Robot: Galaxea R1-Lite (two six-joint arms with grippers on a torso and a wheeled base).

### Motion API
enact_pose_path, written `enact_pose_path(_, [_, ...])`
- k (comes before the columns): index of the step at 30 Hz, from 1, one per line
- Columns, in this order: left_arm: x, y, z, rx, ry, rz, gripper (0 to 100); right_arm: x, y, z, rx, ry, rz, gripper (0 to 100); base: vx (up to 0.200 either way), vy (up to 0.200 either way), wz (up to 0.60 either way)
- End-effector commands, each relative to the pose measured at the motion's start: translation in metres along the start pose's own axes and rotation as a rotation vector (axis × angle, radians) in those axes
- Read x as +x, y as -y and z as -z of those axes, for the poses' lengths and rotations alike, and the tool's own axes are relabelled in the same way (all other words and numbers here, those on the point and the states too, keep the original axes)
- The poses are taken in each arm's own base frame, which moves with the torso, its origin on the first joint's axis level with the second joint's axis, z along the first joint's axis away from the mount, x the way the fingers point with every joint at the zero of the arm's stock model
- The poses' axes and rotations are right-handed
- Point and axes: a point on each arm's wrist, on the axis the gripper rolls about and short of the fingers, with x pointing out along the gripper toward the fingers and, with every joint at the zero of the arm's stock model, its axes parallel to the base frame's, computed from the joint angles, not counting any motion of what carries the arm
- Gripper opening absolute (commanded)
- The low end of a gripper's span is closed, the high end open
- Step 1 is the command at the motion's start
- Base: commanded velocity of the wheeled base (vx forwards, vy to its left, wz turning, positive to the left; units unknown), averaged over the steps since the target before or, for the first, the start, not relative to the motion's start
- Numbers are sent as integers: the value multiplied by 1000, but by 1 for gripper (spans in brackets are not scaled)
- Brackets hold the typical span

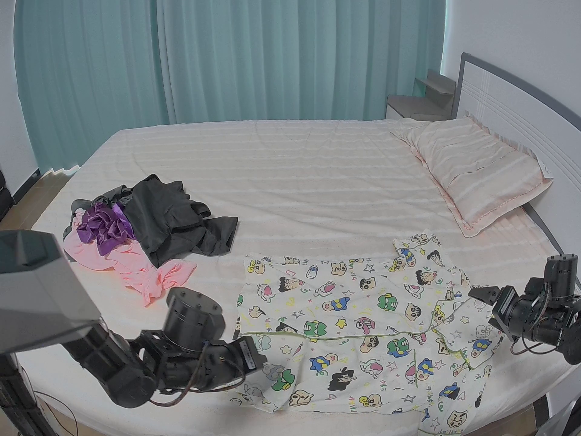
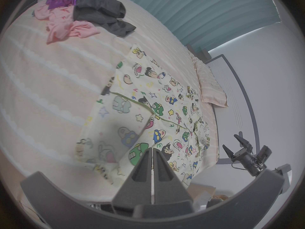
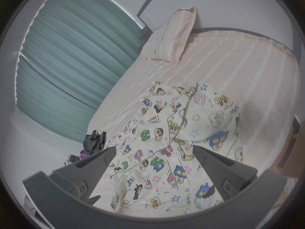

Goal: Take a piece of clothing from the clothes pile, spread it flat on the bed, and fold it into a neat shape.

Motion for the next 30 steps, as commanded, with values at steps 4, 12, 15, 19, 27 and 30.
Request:
enact_pose_path(4, [46,-3,40,61,-22,-90,0,-11,5,29,29,-30,-8,100,0,0,0])
enact_pose_path(12, [43,-5,51,40,-14,-124,100,-5,9,34,26,-20,-25,100,0,0,0])
enact_pose_path(15, [40,-7,50,6,-8,-130,100,-5,8,34,25,-18,-27,100,0,0,0])
enact_pose_path(19, [39,-5,48,-34,22,-127,100,-5,8,34,25,-15,-31,100,0,0,0])
enact_pose_path(27, [40,1,44,-126,65,-100,100,-7,7,33,24,-8,-39,100,0,0,0])
enact_pose_path(30, [38,0,48,-118,57,-108,100,-8,6,32,24,-4,-43,100,0,0,0])
